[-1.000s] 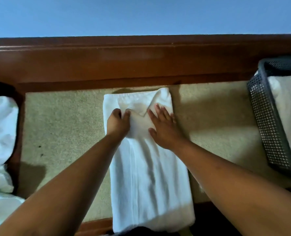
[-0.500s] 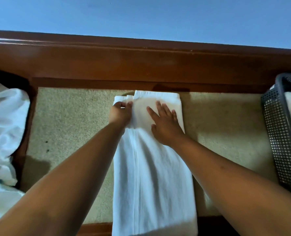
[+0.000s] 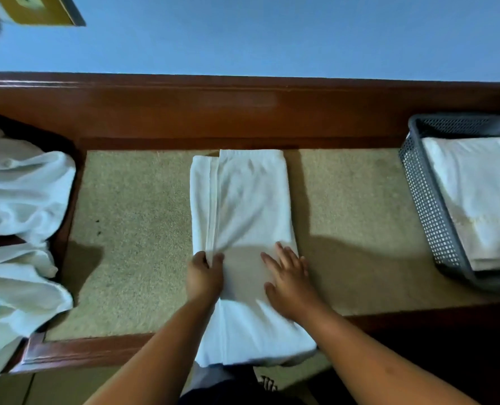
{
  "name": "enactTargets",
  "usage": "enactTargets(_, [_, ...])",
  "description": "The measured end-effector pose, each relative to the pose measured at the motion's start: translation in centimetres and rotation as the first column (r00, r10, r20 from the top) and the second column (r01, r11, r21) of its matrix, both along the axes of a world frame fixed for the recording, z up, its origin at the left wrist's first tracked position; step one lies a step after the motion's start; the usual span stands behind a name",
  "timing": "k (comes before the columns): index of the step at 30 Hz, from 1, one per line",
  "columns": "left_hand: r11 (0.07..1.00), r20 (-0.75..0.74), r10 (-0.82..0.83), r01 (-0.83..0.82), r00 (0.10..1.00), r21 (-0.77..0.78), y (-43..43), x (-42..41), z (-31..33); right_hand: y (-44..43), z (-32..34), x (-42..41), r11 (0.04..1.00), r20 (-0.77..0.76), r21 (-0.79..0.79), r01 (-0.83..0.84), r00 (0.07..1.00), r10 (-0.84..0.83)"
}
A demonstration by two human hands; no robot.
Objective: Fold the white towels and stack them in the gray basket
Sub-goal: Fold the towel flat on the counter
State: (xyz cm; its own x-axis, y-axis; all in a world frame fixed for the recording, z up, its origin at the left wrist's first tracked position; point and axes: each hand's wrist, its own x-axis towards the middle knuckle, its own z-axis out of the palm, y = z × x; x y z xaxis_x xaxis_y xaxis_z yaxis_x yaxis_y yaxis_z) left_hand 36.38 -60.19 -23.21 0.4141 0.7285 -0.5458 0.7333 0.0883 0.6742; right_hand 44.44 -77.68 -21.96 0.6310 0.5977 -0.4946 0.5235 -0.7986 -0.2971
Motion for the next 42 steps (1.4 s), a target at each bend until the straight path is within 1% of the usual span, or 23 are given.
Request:
enactTargets(1, [0.999,0.021,0.051,-0.051,0.998,0.015,-0.8,-1.0,0.0,-0.9,0.3,-1.1,1.0,-0.016,-0.008,0.01,1.0,-0.01])
enactTargets(3, [0.997,-0.008,0.019,-0.02,1.0,-0.079,-2.1,-2.4,0.1,-2.3,0.4,-2.9,0.999,-0.042,-0.053,0.009,0.999,-0.011])
enactTargets(5, [0.958,-0.065,-0.156,0.135,0.986,-0.252,-3.2,-3.5,0.4,-3.7,0.4,-4.6,0.994,-0.06,-0.105,0.005,0.998,-0.012])
enactTargets(6, [0.933,-0.074,-0.246,0.215,0.966,-0.289,-3.5,-4.1,0.6,-4.3,0.4,-5.3,0.993,-0.07,-0.115,0.012,0.997,-0.02])
enactTargets(7, [0.932,-0.072,-0.282,0.255,0.957,-0.258,-3.7,-4.7,0.9,-4.9,0.4,-5.9,0.993,-0.079,-0.111,0.028,0.996,-0.037])
enactTargets(8, [0.953,-0.069,-0.265,0.251,0.962,-0.168,-3.7,-5.2,0.9,-5.3,0.3,-6.4,0.994,-0.088,-0.099,0.05,0.994,-0.059])
enactTargets(10, [0.987,-0.05,-0.162,0.161,0.986,-0.031,-4.2,-6.8,1.2,-6.2,0.1,-7.5,0.994,-0.087,-0.068,0.086,0.992,-0.091])
enactTargets(12, [0.983,-0.081,-0.179,0.174,0.981,-0.057,-5.6,-8.7,1.1,-7.0,-0.1,-8.6,0.987,-0.082,-0.027,0.161,0.983,-0.163])
enactTargets(15, [0.923,-0.138,-0.358,0.329,0.923,-0.198,-8.0,-11.8,0.1,-8.1,-0.9,-9.8,0.927,-0.106,0.008,0.374,0.922,-0.372])
enactTargets(19, [0.903,-0.248,-0.427,0.395,0.87,-0.168,-8.9,-15.7,-1.5,-8.8,-1.9,-10.9,0.76,-0.087,0.118,0.64,0.769,-0.634])
enactTargets(21, [0.947,-0.298,-0.311,0.266,0.903,-0.181,-9.1,-17.1,-2.1,-9.0,-2.3,-11.5,0.646,-0.102,0.133,0.752,0.659,-0.745])
enactTargets(23, [0.98,-0.317,-0.119,0.06,0.941,-0.192,-9.5,-17.9,-2.7,-9.3,-3.1,-12.0,0.487,-0.184,0.007,0.873,0.48,-0.858])
enactTargets(25, [0.963,-0.332,0.032,-0.118,0.943,-0.242,-10.0,-18.3,-3.6,-9.5,-3.5,-12.3,0.326,-0.307,-0.214,0.921,0.253,-0.917])
enactTargets(26, [0.938,-0.285,0.083,-0.171,0.955,-0.301,-10.1,-18.6,-4.6,-9.7,-3.8,-12.4,0.266,-0.397,-0.292,0.919,0.137,-0.908])
enactTargets(27, [0.91,-0.218,0.113,-0.189,0.969,-0.369,-10.2,-18.7,-5.4,-10.1,-3.9,-12.4,0.246,-0.487,-0.338,0.908,0.055,-0.872])
enactTargets(28, [0.883,-0.17,0.131,-0.193,0.977,-0.427,-10.1,-18.7,-6.4,-10.6,-4.2,-12.3,0.272,-0.546,-0.347,0.898,0.042,-0.837])
enactTargets(29, [0.871,-0.155,0.134,-0.191,0.979,-0.453,-10.0,-18.9,-7.5,-11.0,-4.0,-12.1,0.318,-0.588,-0.323,0.891,0.074,-0.806])
enactTargets(31, [0.875,-0.116,0.116,-0.157,0.986,-0.458,-9.7,-18.7,-7.5,-11.6,-3.5,-11.8,0.418,-0.627,-0.218,0.882,0.202,-0.753])
enactTargets(33, [0.901,-0.12,0.044,-0.091,0.992,-0.425,-9.6,-18.1,-5.5,-12.3,-3.4,-11.7,0.522,-0.596,-0.109,0.846,0.365,-0.716])
enactTargets(34, [0.905,-0.116,0.013,-0.061,0.993,-0.421,-9.7,-18.1,-4.8,-12.6,-3.3,-11.7,0.543,-0.592,-0.074,0.837,0.401,-0.699])
enactTargets(35, [0.898,-0.12,-0.012,-0.042,0.993,-0.438,-9.7,-18.3,-4.5,-12.8,-3.2,-11.7,0.541,-0.626,-0.053,0.839,0.394,-0.673])
enactTargets(38, [0.859,-0.132,-0.092,0.012,0.987,-0.512,-9.8,-19.8,-4.0,-13.6,-2.9,-12.4,0.507,-0.751,-0.092,0.857,0.275,-0.601])
enactTargets(42, [0.777,-0.131,-0.14,0.027,0.981,-0.629,-11.1,-22.8,-3.2,-15.3,-2.4,-15.0,0.556,-0.791,-0.117,0.823,0.261,-0.553])
